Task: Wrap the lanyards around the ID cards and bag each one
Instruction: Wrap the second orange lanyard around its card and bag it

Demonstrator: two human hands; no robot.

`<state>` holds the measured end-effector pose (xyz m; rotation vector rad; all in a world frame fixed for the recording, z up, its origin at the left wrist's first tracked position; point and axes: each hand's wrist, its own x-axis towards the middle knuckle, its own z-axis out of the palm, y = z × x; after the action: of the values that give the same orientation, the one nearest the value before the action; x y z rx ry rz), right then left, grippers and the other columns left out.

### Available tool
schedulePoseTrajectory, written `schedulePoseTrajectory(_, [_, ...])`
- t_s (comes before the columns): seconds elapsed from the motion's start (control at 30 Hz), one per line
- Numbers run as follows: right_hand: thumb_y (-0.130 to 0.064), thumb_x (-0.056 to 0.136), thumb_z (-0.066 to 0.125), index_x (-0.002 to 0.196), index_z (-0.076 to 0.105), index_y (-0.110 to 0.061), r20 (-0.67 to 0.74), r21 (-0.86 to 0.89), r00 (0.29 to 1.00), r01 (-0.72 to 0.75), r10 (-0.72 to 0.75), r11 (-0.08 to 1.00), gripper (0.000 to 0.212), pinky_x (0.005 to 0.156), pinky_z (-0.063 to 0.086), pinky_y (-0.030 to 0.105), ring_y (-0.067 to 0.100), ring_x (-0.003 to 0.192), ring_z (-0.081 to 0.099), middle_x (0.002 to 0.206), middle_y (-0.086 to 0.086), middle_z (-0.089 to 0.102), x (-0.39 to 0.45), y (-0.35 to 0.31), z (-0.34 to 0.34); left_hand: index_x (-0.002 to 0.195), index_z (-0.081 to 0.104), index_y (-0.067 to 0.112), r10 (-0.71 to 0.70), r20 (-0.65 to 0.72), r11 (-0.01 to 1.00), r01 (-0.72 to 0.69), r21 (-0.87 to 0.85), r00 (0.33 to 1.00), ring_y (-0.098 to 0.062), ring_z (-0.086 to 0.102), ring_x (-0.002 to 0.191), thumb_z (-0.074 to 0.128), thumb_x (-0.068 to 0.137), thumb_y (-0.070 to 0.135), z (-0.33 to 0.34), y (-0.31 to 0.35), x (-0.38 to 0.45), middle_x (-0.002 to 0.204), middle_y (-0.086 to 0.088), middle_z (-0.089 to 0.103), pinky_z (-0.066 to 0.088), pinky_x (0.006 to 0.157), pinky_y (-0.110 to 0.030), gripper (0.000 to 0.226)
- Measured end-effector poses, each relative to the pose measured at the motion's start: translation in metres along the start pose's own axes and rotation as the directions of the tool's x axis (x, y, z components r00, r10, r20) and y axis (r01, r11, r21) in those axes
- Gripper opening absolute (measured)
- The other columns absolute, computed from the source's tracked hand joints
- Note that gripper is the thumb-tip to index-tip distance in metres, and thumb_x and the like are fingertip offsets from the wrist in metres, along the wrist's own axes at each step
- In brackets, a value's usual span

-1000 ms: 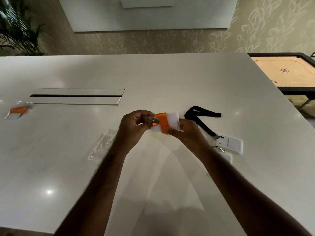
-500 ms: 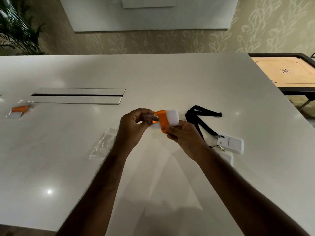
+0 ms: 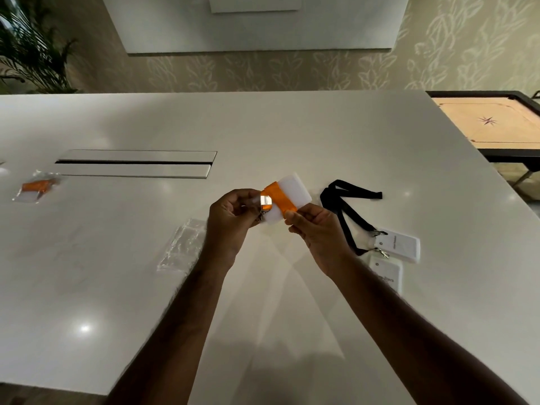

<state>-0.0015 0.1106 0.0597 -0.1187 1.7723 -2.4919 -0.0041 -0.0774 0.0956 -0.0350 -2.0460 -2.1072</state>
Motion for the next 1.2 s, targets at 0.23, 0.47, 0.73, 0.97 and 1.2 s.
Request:
schedulePoseTrajectory(0.23, [-0.026, 0.099, 0.067, 0.124, 0.07, 0.002, -0.037, 0.215, 0.997, -0.057, 0.066, 0.975, 0.037, 0.098, 0.059, 0.041, 0.03, 0.117, 0.072, 0.128, 0.024, 0.073, 0.0, 0.014, 0.007, 0.1, 0.072, 0.012, -0.129, 0.018, 0.984, 0.13, -0.123, 0.991, -0.03, 0.077, 0.095, 0.087, 0.084, 0.016, 0.005, -0.017, -0.019, 0.097, -0.008, 0.077, 0.064, 0.078, -0.039, 0.023])
schedulePoseTrajectory(0.47, [-0.024, 0.103, 0.062, 0.126, 0.063, 0.003, -0.056, 0.168, 0.992, -0.101, 0.112, 0.981, 0.035, 0.09, 0.063, 0.043, 0.033, 0.106, 0.075, 0.118, 0.023, 0.076, 0.0, 0.026, 0.018, 0.102, 0.067, 0.015, -0.162, 0.014, 0.985, 0.161, 0.057, 0.987, -0.014, 0.078, 0.088, 0.086, 0.086, 0.024, -0.01, -0.034, -0.028, 0.095, 0.004, 0.077, 0.063, 0.072, -0.027, 0.027])
schedulePoseTrajectory(0.73, [-0.035, 0.092, 0.075, 0.117, 0.07, -0.002, -0.13, 0.049, 0.981, -0.136, 0.141, 0.989, 0.042, 0.08, 0.063, 0.04, 0.035, 0.101, 0.078, 0.111, 0.021, 0.079, 0.001, 0.046, 0.033, 0.102, 0.071, 0.028, -0.136, 0.06, 0.935, 0.108, 0.339, 0.989, -0.003, 0.071, 0.088, 0.076, 0.09, 0.02, -0.067, -0.05, -0.026, 0.104, 0.018, 0.075, 0.055, 0.074, -0.014, 0.015])
schedulePoseTrajectory(0.97, [-0.038, 0.088, 0.079, 0.115, 0.07, -0.001, -0.163, -0.012, 0.972, -0.176, 0.172, 0.984, 0.046, 0.085, 0.062, 0.049, 0.04, 0.097, 0.078, 0.105, 0.024, 0.079, -0.001, 0.062, 0.04, 0.095, 0.07, 0.023, -0.017, -0.206, 0.768, 0.144, 0.624, 0.978, -0.009, 0.063, 0.081, 0.075, 0.089, 0.02, -0.139, -0.066, -0.009, 0.098, 0.01, 0.071, 0.054, 0.076, -0.029, 0.008])
schedulePoseTrajectory(1.2, [-0.03, 0.091, 0.081, 0.102, 0.073, -0.007, -0.23, -0.035, 0.949, -0.232, 0.218, 0.972, 0.026, 0.085, 0.06, 0.058, 0.048, 0.097, 0.075, 0.103, 0.029, 0.077, 0.003, 0.068, 0.053, 0.106, 0.068, 0.023, -0.034, -0.288, 0.592, 0.251, 0.766, 0.957, -0.028, 0.06, 0.104, 0.078, 0.085, 0.04, -0.174, -0.082, 0.006, 0.102, 0.005, 0.066, 0.051, 0.093, -0.045, 0.029])
